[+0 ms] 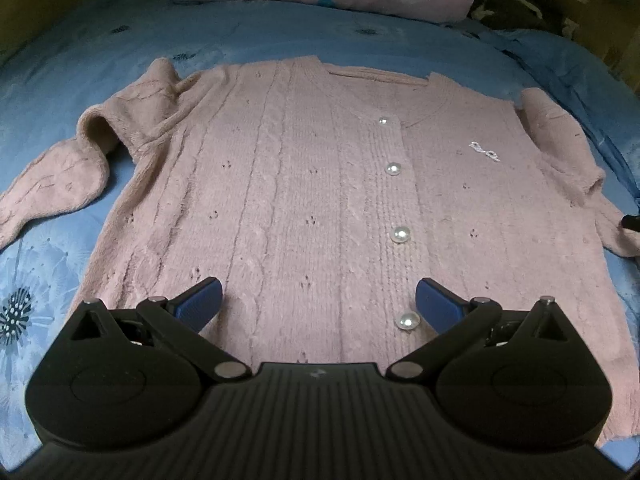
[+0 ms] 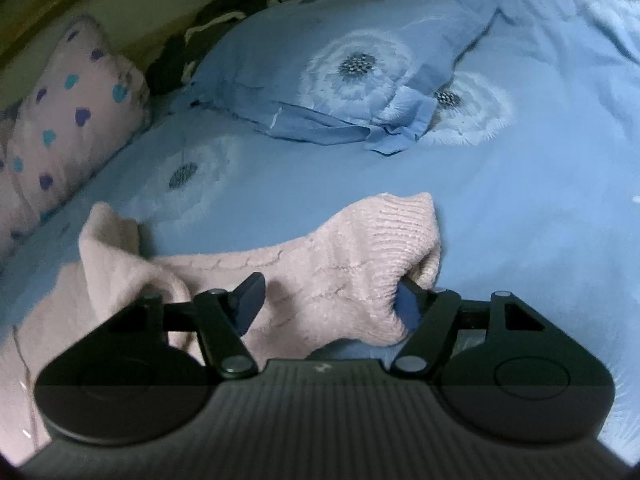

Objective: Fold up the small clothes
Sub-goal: 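Close the right gripper on the sleeve cuff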

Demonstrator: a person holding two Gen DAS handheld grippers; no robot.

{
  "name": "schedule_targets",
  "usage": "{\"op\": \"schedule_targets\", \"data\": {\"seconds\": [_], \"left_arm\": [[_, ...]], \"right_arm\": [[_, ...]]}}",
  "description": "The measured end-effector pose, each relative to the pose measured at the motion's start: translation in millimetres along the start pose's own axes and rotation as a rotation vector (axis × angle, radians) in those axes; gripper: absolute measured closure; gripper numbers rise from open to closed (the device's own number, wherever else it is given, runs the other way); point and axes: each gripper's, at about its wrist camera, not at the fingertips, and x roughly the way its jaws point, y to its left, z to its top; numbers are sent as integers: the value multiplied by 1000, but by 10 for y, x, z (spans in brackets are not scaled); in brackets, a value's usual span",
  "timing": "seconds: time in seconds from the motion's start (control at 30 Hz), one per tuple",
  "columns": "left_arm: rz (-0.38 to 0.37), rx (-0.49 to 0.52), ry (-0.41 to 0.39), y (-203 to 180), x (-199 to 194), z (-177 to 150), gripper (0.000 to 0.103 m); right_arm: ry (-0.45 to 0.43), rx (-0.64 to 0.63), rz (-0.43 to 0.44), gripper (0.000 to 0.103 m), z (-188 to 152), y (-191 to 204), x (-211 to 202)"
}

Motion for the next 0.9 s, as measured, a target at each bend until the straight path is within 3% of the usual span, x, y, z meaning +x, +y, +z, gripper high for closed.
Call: {"op": "schedule_targets", "data": {"seconds": [0.07, 0.17, 0.2, 0.3, 0.43, 0.9], "left_arm": [[1, 1, -7, 9, -57, -1, 0], [5, -3, -8, 18, -148, 8, 0], [5, -2, -4, 23, -177, 17, 0], [-6, 5, -4, 36, -256, 50, 0], [-24, -1, -18, 87, -344, 75, 0], [-38, -12, -36, 188, -457, 94, 0]], "right_arm": [[-9, -67, -23, 37, -43, 68, 8], [-29, -187, -86, 62, -122, 177, 10], [-27, -206, -83, 71, -125, 187, 4], [11, -199, -38, 83, -59, 154, -38], [42, -115, 26, 84, 90, 4, -126], [-21, -10, 12, 84, 612, -309, -488]]}}
